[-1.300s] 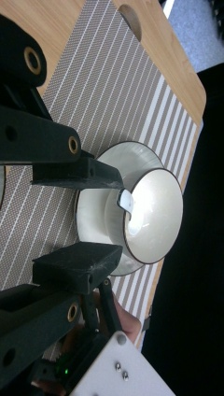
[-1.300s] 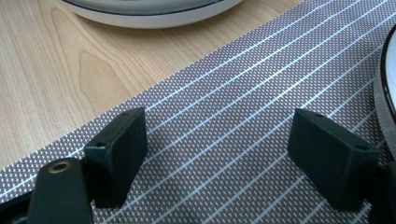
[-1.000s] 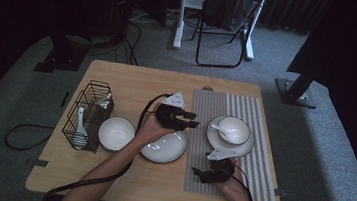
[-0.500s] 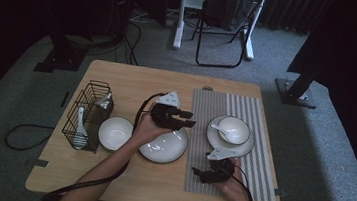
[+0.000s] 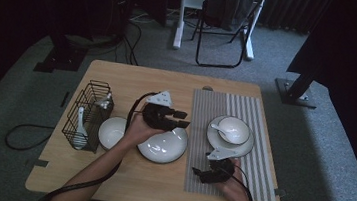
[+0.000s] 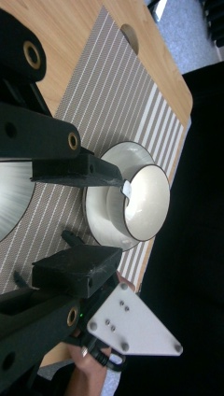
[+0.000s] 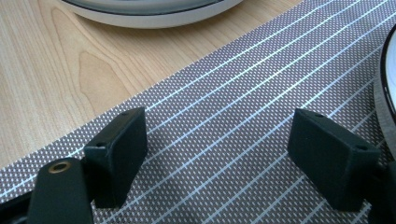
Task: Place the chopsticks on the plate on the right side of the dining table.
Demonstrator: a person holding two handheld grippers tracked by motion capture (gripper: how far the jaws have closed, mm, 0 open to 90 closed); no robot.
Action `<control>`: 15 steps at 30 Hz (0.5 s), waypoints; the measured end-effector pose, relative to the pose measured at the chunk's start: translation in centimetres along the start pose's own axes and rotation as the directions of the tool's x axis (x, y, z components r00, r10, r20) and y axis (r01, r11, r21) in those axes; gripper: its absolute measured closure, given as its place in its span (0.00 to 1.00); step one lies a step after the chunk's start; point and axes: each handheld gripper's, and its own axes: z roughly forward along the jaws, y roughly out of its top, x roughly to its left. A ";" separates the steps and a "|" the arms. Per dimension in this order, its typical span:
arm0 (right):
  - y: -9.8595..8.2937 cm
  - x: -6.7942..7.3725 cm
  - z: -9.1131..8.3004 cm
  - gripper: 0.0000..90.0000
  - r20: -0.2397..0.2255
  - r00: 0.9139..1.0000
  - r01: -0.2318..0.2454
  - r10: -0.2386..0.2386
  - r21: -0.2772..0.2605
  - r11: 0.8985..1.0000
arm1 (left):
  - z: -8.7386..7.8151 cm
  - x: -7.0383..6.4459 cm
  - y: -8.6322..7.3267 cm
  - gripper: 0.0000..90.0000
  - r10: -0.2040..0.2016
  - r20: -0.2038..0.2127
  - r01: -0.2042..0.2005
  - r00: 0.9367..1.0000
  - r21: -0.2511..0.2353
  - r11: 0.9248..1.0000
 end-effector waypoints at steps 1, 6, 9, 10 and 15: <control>0.0 0.0 0.0 0.22 0.000 1.000 0.000 0.000 0.000 1.000 | 0.0 0.0 0.0 0.67 0.000 0.000 0.000 1.000 0.000 1.000; 0.0 0.0 0.0 0.22 0.001 1.000 0.000 0.000 0.000 1.000 | -1.7 -0.4 0.8 0.66 0.016 0.008 -0.016 1.000 -0.006 1.000; 0.0 0.0 0.0 0.22 0.001 1.000 0.000 0.000 0.000 1.000 | -2.5 -0.6 1.3 0.65 0.025 0.013 -0.025 1.000 -0.006 1.000; 0.0 0.0 0.0 0.22 0.001 1.000 0.000 0.000 0.000 1.000 | -2.8 -0.7 1.5 0.65 0.026 0.017 -0.025 1.000 -0.008 1.000; 0.0 0.0 0.0 0.22 0.001 1.000 0.001 -0.001 -0.001 1.000 | -4.4 -1.3 2.7 0.65 0.044 0.030 -0.043 0.999 -0.024 0.999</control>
